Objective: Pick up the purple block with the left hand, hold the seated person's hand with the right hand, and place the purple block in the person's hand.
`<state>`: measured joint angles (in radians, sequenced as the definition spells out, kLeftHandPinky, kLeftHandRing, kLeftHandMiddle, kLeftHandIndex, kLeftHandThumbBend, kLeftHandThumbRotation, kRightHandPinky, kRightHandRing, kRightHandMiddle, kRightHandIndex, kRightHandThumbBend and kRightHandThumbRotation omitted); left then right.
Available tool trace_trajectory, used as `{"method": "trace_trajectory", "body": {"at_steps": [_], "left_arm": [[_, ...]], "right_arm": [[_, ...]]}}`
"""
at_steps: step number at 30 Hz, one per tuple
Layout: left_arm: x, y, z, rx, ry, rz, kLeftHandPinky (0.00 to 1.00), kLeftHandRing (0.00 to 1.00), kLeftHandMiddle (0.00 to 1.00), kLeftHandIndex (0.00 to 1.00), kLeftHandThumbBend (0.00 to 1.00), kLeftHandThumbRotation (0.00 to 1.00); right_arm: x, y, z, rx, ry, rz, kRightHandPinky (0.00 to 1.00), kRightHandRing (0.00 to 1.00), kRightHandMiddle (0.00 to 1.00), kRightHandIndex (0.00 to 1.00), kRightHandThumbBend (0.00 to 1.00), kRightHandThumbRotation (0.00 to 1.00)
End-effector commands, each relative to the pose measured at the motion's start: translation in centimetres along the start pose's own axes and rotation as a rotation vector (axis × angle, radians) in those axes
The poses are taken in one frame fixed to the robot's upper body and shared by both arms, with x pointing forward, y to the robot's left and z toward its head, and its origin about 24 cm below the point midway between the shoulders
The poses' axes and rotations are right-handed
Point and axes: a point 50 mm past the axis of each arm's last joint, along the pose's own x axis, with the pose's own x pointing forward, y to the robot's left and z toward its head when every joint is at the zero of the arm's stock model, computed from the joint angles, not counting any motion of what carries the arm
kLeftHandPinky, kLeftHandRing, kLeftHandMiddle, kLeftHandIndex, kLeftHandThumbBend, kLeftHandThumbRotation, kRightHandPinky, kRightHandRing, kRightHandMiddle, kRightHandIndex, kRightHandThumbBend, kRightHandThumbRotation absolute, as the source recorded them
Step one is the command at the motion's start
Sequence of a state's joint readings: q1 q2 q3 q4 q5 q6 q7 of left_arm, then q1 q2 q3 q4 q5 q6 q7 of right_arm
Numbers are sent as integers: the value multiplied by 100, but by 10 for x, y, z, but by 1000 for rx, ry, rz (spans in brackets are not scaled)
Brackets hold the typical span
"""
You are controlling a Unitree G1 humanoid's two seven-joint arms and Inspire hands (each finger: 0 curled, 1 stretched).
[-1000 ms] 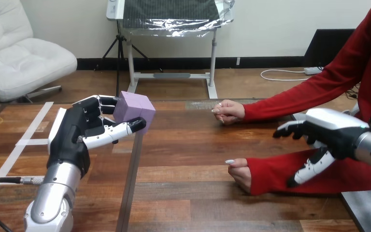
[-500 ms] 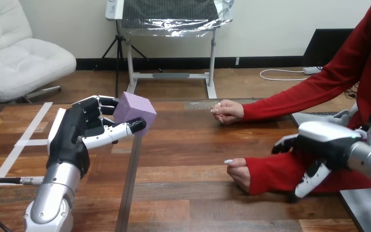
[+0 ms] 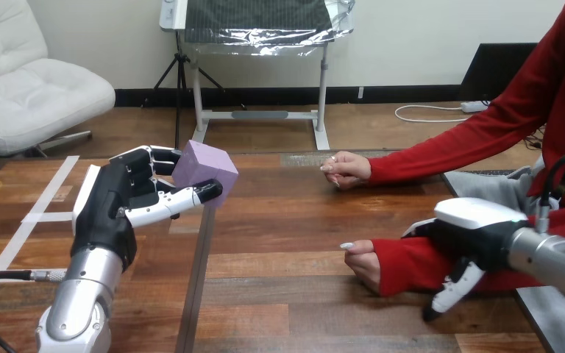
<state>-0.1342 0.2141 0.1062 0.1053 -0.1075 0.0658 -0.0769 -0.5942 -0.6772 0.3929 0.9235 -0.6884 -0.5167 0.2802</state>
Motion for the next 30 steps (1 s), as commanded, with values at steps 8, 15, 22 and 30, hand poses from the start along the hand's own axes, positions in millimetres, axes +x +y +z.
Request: {"method": "trace_trajectory", "body": {"at_steps": [8, 15, 22, 30], "left_arm": [[6, 2, 21, -27, -91, 7, 24, 31, 37, 39, 45, 0], [6, 2, 22, -22, -91, 7, 24, 31, 37, 39, 44, 0], [6, 2, 23, -25, -86, 10, 24, 31, 37, 39, 43, 0], [5, 2, 23, -27, -92, 15, 24, 31, 37, 39, 43, 0]], "right_arm": [[11, -25, 16, -63, -38, -88, 66, 74, 77, 78, 100, 27], [13, -23, 17, -82, -31, -82, 65, 72, 76, 77, 100, 26], [14, -21, 18, -107, -23, -80, 64, 71, 74, 74, 100, 24], [15, -19, 18, -113, -21, -82, 64, 70, 71, 69, 100, 22]]}}
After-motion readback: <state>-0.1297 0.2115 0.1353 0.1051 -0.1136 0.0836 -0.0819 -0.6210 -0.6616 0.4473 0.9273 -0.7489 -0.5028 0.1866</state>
